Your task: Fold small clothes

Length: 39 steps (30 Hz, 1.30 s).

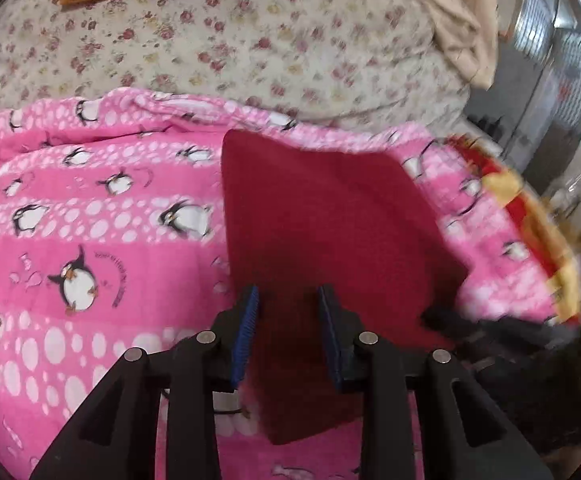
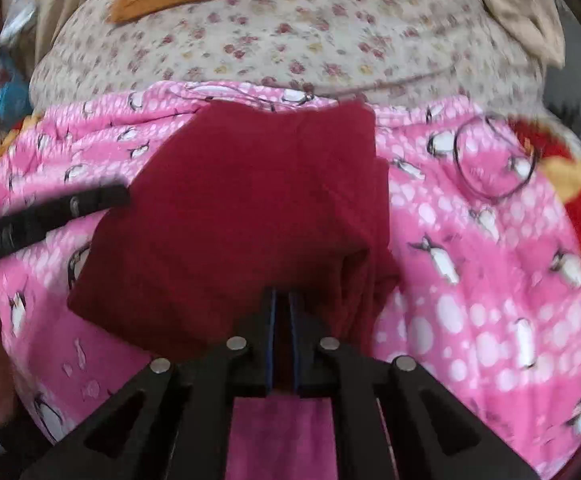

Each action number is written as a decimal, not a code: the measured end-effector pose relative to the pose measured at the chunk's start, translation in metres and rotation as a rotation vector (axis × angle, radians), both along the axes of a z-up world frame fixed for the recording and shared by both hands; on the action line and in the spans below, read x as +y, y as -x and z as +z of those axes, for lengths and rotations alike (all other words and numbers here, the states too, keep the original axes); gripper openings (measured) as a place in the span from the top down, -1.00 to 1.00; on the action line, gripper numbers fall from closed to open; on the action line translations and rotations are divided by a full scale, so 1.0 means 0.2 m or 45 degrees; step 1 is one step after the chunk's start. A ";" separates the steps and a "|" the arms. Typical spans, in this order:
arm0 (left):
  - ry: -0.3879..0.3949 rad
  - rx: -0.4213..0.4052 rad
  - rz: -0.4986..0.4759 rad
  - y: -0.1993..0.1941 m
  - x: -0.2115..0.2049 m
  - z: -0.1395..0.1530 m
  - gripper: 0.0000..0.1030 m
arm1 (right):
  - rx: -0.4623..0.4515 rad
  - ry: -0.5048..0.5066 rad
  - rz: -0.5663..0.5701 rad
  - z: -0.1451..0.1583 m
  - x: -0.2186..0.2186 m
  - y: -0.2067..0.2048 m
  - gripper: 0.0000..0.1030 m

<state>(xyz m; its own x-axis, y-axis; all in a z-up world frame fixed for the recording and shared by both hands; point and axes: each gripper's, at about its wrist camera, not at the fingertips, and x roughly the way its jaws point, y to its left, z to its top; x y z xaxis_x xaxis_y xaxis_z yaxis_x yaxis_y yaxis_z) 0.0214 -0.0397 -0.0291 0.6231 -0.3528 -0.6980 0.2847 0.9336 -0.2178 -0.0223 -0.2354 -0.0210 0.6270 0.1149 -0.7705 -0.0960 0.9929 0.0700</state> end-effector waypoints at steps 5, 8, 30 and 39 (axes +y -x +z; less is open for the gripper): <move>0.039 0.003 0.017 -0.02 0.03 0.03 0.73 | -0.212 -0.007 -0.050 0.23 -0.06 -0.05 0.74; 0.108 0.023 0.039 -0.10 0.06 0.09 0.73 | -0.241 -0.025 -0.146 0.36 -0.16 -0.24 0.62; -0.051 0.251 0.089 -0.87 -0.21 -0.15 0.69 | 0.079 0.079 -0.180 -0.07 -0.13 -0.86 0.36; 0.042 0.234 0.050 -0.82 -0.11 0.00 0.69 | 0.007 -0.019 -0.181 0.01 -0.19 -0.82 0.35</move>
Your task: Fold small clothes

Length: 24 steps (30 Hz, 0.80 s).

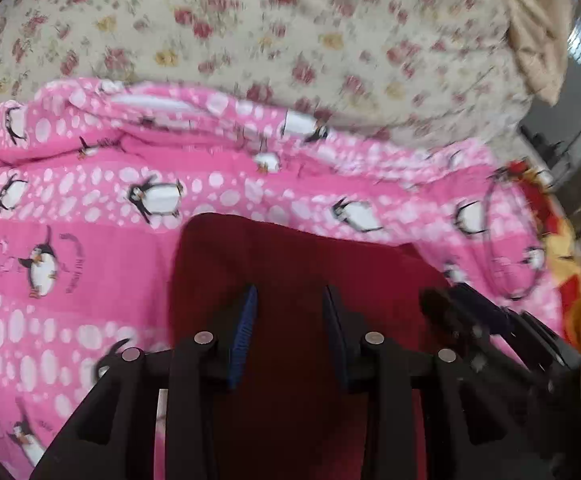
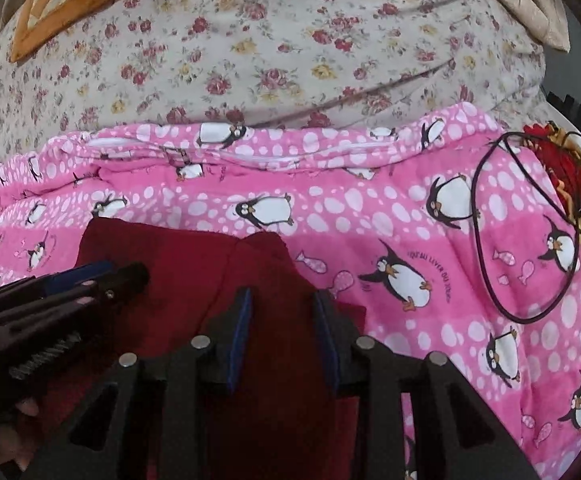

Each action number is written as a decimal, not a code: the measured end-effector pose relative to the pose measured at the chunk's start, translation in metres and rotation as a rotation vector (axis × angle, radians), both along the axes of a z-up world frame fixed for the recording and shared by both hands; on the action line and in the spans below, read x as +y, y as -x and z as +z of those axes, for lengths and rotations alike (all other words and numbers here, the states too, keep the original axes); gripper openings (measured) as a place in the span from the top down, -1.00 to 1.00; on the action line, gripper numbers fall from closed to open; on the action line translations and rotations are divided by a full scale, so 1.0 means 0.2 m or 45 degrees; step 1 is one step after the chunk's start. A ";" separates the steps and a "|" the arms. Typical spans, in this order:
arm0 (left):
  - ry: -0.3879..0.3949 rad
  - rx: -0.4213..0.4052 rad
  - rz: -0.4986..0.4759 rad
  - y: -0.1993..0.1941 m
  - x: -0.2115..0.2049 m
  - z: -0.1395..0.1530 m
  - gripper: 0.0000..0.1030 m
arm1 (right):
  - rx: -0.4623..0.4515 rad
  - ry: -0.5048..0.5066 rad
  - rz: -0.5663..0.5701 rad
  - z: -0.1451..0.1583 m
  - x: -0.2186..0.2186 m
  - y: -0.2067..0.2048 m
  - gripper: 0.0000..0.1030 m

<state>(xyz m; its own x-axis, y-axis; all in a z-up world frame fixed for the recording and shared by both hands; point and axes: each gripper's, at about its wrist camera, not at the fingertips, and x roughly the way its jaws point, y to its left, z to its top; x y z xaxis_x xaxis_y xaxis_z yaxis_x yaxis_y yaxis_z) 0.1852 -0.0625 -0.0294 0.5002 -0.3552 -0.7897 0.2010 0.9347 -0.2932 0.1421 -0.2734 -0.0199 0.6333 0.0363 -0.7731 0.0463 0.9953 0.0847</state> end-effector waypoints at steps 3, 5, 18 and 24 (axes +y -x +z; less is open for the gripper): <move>0.017 -0.061 -0.032 0.11 0.11 0.12 0.46 | -0.181 -0.160 -0.004 0.18 -0.13 0.13 0.18; -0.001 -0.102 -0.062 0.22 0.19 0.15 0.10 | -0.276 -0.205 -0.005 0.27 -0.24 0.23 -0.66; 0.333 0.001 -0.178 0.41 0.25 -0.13 -0.10 | 0.077 -0.484 0.305 -0.04 -0.33 0.37 -0.81; 0.416 0.025 -0.160 0.40 0.26 -0.17 -0.20 | 0.164 -0.547 0.343 -0.22 -0.27 0.30 -0.95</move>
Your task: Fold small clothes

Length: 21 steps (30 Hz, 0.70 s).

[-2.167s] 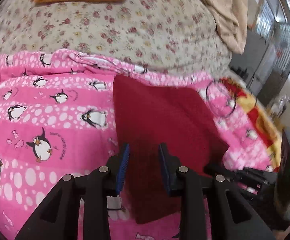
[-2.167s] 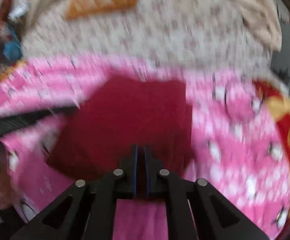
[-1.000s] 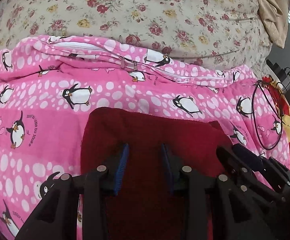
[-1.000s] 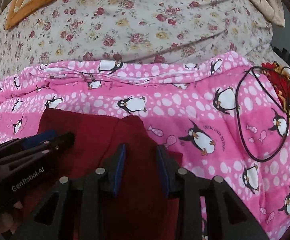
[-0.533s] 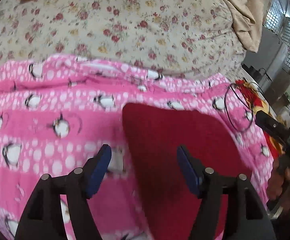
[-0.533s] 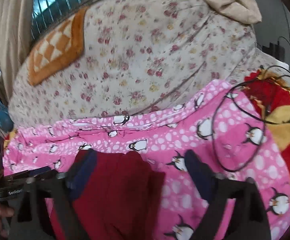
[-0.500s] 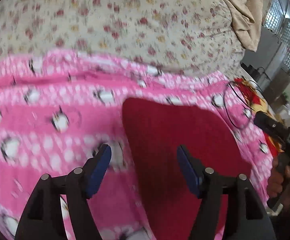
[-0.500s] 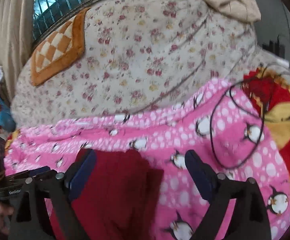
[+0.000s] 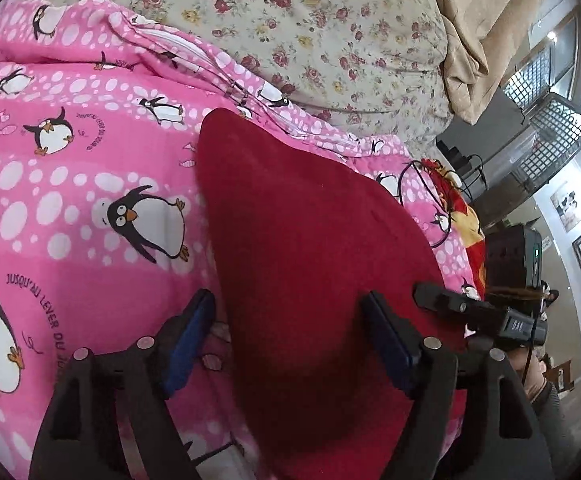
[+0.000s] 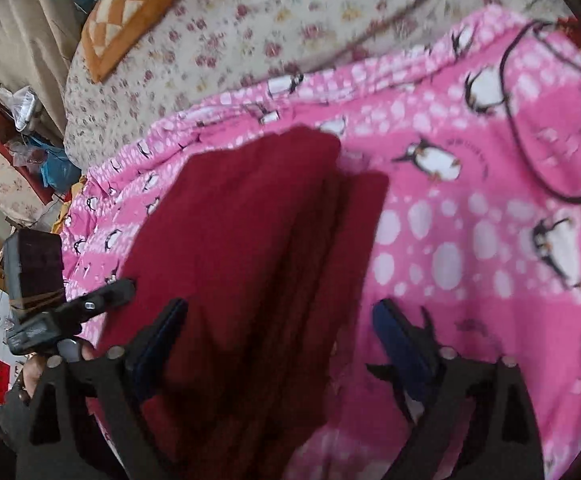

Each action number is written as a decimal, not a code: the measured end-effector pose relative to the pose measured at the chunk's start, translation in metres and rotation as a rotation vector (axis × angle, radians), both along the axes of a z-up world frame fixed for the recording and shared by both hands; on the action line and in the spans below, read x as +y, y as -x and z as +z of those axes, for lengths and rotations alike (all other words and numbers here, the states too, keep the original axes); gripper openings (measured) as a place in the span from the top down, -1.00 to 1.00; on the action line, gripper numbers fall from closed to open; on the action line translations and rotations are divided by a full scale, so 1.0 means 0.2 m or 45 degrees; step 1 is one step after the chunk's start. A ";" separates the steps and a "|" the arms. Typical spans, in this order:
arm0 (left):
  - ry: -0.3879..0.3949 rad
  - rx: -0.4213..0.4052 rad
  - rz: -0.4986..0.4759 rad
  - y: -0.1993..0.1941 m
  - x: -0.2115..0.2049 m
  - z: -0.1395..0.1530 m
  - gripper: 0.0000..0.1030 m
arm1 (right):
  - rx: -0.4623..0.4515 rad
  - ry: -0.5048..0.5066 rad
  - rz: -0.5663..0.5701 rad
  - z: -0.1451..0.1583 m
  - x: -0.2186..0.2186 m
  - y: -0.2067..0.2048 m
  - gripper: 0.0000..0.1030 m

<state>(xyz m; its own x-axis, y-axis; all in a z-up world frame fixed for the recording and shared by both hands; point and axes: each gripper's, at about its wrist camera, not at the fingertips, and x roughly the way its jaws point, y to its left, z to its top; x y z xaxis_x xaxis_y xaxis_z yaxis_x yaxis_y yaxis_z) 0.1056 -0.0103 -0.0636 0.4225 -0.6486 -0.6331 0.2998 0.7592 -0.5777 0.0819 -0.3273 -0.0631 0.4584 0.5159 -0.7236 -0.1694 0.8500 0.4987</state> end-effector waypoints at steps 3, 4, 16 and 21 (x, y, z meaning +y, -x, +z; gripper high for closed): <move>-0.016 -0.021 -0.007 0.01 -0.01 0.00 -0.24 | -0.029 -0.027 0.038 0.00 0.02 -0.01 -0.76; -0.018 -0.020 -0.009 0.01 -0.01 0.00 -0.25 | -0.026 -0.044 0.052 0.01 0.02 -0.02 -0.50; 0.081 0.040 0.010 -0.03 0.04 -0.02 -0.26 | 0.031 -0.205 -0.063 -0.05 -0.05 -0.02 -0.34; 0.075 0.033 0.011 -0.03 0.03 -0.02 -0.26 | -0.015 -0.122 -0.030 -0.04 0.04 -0.01 -0.62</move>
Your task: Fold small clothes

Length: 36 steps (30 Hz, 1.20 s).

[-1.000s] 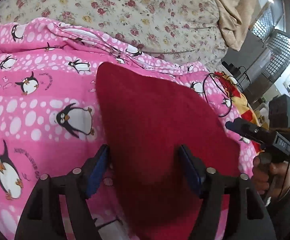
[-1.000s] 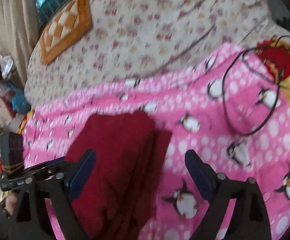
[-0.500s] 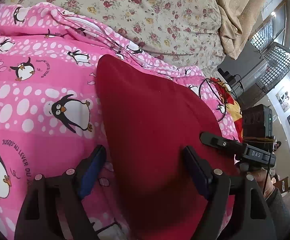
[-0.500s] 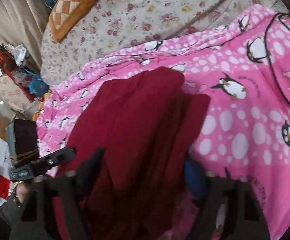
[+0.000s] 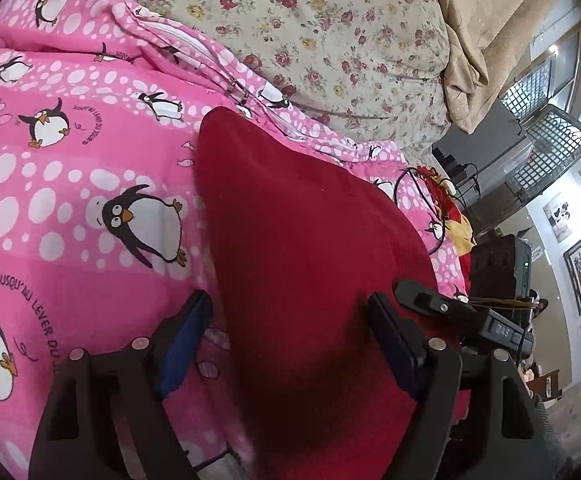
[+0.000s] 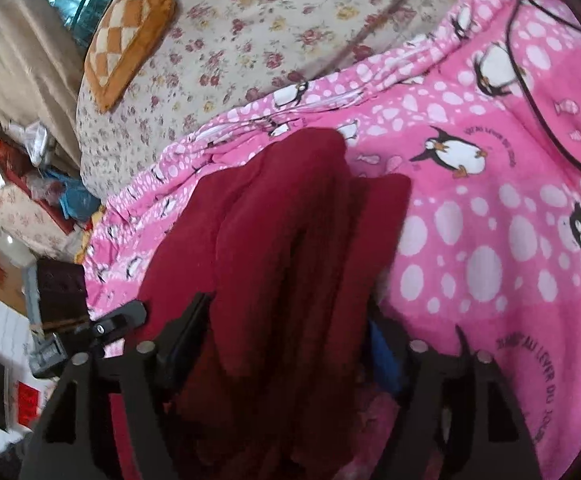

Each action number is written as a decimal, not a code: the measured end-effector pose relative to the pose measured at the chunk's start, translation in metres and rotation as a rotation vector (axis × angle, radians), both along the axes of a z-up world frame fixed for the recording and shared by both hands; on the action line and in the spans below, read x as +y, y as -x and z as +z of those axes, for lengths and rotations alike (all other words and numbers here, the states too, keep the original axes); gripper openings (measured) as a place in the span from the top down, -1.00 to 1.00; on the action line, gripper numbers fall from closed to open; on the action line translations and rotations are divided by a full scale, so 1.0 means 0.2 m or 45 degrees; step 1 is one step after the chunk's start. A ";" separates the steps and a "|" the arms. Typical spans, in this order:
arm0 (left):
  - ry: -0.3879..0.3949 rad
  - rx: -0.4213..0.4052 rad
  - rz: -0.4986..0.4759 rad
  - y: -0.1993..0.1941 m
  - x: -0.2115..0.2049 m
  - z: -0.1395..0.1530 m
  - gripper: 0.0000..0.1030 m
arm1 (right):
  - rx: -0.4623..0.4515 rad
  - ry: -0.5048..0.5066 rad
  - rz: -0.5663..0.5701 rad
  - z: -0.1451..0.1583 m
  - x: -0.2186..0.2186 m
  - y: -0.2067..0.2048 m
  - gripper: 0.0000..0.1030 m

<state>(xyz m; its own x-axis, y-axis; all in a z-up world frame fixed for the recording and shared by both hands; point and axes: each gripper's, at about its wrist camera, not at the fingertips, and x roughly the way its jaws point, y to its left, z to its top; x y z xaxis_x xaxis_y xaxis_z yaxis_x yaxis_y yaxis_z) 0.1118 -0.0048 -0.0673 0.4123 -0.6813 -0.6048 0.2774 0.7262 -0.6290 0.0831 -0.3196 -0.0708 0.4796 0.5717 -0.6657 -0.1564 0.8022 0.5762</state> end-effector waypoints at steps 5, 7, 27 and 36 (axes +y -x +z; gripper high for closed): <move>-0.011 -0.053 0.009 0.02 0.01 0.04 0.46 | -0.007 0.087 -0.006 0.04 0.04 0.01 -0.32; -0.030 -0.086 0.004 0.03 0.00 0.06 0.62 | -0.039 0.070 -0.036 0.08 0.02 0.02 0.16; -0.209 0.110 0.273 -0.14 0.51 0.07 0.07 | 0.061 -0.357 0.044 -0.12 0.48 -0.29 0.14; -0.073 -0.051 0.483 -0.05 0.68 0.27 0.08 | 0.081 -0.300 -0.031 0.12 0.42 -0.18 -0.07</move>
<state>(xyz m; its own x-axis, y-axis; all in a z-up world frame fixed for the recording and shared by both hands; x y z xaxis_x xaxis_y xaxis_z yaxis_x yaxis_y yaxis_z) 0.1220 0.1322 -0.0137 0.6526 -0.4417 -0.6157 0.0061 0.8156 -0.5786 0.1186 -0.2357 -0.0468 0.4564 0.7036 -0.5447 -0.0957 0.6474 0.7561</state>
